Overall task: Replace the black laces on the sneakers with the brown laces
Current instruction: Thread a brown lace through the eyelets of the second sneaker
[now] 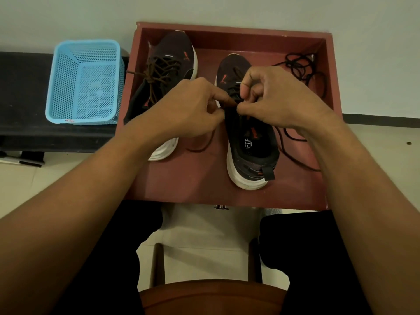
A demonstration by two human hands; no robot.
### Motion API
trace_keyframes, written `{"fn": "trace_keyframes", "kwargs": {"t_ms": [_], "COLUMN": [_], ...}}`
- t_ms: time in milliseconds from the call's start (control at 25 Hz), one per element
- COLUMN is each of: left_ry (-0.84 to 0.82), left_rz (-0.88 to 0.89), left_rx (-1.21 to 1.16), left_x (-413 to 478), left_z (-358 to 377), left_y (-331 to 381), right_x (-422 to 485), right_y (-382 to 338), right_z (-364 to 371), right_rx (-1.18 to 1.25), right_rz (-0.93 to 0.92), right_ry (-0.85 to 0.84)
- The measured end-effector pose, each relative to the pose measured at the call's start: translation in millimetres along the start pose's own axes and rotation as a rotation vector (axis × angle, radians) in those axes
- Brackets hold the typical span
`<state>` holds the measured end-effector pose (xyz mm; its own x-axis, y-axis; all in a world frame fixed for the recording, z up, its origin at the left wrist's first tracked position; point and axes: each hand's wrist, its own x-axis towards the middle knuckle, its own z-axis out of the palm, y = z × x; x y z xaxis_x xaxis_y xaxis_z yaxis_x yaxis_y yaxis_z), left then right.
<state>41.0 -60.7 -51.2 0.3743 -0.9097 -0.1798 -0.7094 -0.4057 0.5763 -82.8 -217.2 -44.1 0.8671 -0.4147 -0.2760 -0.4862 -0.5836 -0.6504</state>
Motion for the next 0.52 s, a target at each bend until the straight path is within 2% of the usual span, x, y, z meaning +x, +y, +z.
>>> {"fn": "trace_keyframes", "kwargs": {"t_ms": [160, 280, 360, 520], "left_ry": [0.174, 0.237, 0.203, -0.04], "left_rz": [0.003, 0.006, -0.017, -0.043], "left_rx": [-0.013, -0.029, -0.011, 0.068], "left_x": [6.8, 7.9, 8.0, -0.8], "left_z": [11.8, 15.9, 14.1, -1.8], "left_y": [1.3, 3.2, 1.9, -2.6], "right_x": [0.1, 0.8, 0.7, -0.1], "right_y": [-0.9, -1.1, 0.2, 3.7], "right_z": [-0.4, 0.7, 0.5, -4.3], "right_rx": [-0.001, -0.007, 0.004, 0.04], "right_rz": [-0.011, -0.017, -0.006, 0.024], "right_ry": [-0.018, -0.011, 0.01, 0.022]}}
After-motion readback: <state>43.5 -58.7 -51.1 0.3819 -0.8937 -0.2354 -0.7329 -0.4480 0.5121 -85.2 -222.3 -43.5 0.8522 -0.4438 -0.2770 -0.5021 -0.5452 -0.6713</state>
